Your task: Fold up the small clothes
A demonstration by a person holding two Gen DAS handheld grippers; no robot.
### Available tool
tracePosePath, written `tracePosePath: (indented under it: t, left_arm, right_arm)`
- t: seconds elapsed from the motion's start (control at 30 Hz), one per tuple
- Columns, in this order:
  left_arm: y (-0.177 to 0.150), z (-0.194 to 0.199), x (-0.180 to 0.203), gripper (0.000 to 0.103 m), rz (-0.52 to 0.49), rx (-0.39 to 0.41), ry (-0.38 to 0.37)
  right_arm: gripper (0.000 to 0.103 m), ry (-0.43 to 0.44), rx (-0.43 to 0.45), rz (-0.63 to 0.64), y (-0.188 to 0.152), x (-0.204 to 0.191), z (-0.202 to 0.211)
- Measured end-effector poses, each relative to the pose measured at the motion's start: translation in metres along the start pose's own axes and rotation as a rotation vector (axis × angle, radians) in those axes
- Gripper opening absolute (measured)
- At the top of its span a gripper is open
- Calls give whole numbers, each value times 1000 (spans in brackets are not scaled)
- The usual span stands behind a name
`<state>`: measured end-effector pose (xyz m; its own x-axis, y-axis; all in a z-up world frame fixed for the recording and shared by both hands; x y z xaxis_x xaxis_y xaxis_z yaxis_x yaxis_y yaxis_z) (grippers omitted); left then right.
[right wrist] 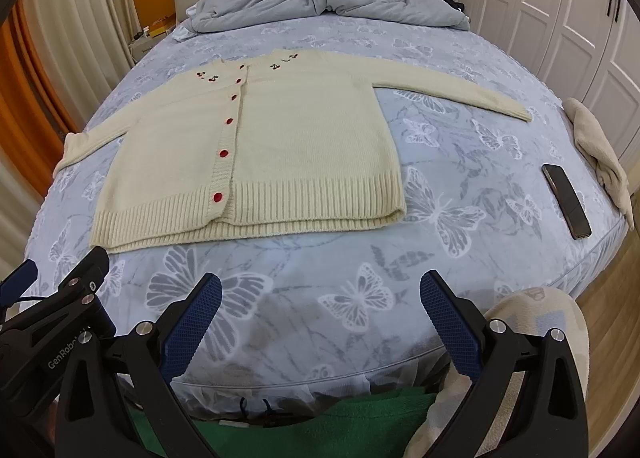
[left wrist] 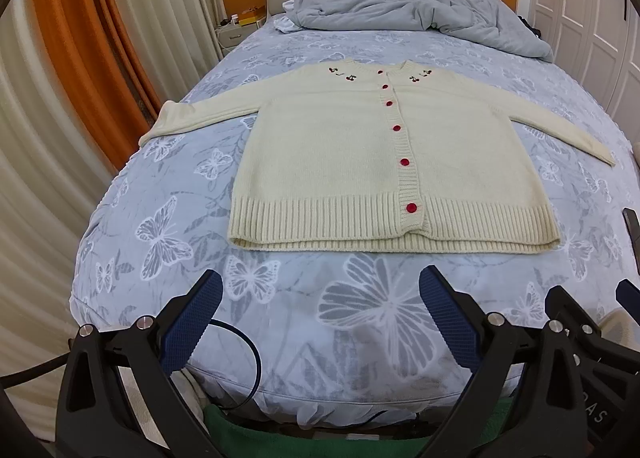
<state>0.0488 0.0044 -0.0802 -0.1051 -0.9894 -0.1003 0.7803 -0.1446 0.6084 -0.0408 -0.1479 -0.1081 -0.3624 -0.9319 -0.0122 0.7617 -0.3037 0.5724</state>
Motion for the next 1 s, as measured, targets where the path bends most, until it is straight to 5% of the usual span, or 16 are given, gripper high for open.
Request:
tracePosePath:
  t: [0.83,1.0]
  left_arm:
    - [8,-17,4,96,-15,-23,15]
    - [23,-29,7,98,38,-27,-33]
  right_arm:
    - [98,12,-48,-5,3,-2,-21]
    - [98,110,-95,-34,25,16,-50]
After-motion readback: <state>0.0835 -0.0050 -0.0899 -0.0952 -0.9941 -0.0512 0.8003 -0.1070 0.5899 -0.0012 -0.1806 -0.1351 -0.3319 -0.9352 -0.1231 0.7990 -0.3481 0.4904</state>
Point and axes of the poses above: each gripper's, at about its wrist camera, not at the fingertips, and z roughly against the way its jaws point, x to its right, y to its top, the point moved 9 cm from there along -z, roughly the way its jaws point
